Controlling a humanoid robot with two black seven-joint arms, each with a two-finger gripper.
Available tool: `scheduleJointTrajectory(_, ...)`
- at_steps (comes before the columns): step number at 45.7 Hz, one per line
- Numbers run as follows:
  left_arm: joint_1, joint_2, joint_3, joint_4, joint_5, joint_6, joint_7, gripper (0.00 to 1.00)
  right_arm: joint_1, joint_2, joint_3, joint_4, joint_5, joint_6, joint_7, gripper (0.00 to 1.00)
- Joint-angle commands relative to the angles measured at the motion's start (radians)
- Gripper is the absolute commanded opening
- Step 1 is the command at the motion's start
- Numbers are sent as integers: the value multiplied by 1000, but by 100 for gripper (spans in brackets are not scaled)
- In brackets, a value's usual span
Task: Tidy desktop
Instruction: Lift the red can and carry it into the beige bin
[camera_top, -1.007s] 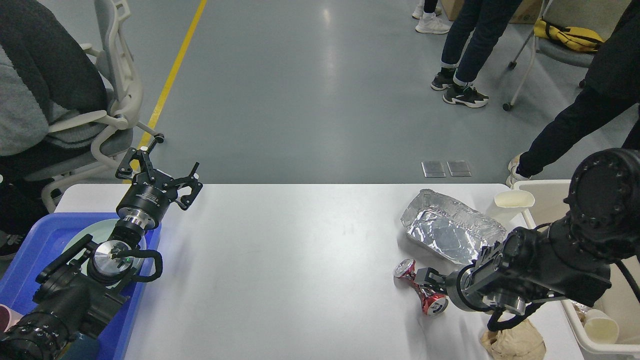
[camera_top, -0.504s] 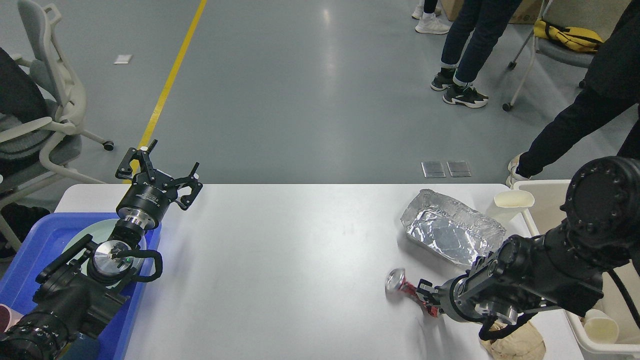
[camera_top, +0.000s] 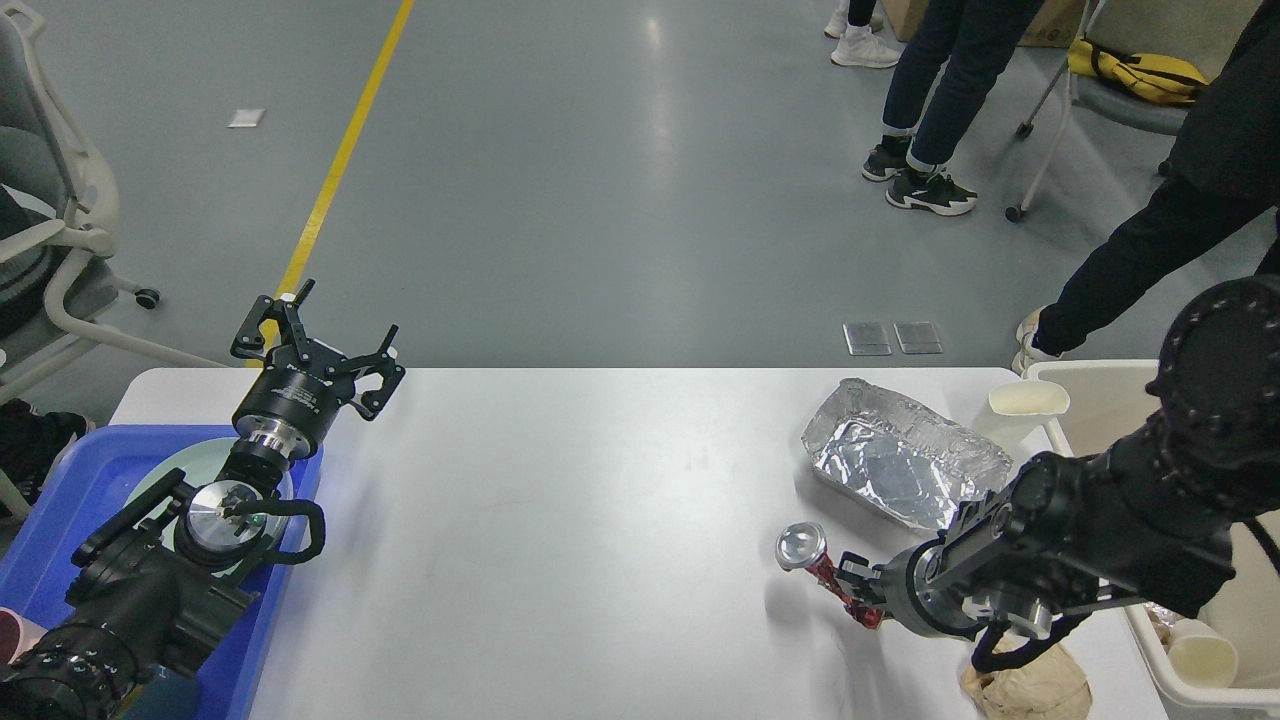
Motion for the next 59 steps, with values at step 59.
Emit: scheduleJointTrajectory(59, 0, 0, 0, 0, 1, 0, 0, 96, -758, -387, 181, -1423, -360, 392, 7, 0)
